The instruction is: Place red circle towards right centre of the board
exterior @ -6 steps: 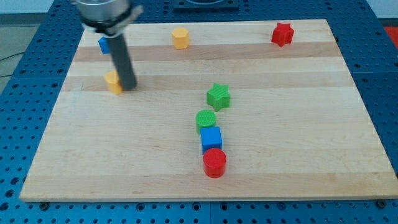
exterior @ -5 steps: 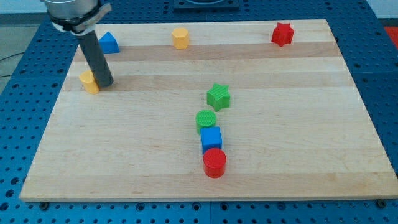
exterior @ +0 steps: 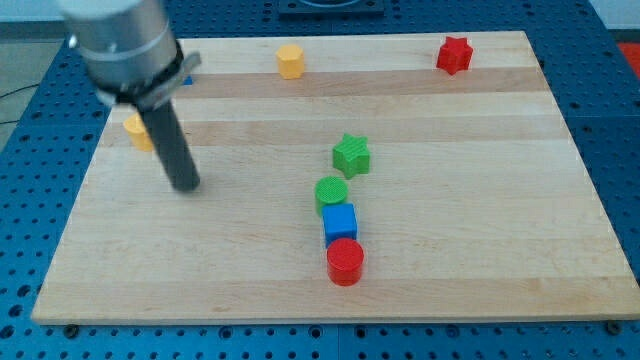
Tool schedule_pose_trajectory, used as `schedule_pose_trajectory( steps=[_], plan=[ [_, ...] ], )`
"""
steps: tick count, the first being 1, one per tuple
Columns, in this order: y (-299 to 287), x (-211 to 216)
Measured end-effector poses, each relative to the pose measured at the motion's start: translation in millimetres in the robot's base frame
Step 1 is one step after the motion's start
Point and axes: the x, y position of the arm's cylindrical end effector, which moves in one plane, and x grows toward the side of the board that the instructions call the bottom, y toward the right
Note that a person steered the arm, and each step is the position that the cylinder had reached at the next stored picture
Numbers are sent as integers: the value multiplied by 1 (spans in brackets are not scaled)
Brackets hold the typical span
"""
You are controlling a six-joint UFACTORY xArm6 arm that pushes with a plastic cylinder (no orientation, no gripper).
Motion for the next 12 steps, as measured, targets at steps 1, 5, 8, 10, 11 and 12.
schedule_pose_trajectory(
  steps=[1,5,8,10,11,12],
  plan=[
    [64,82],
    [231,82],
    [331,10],
    [242,97],
    [230,71],
    [230,32]
  ],
)
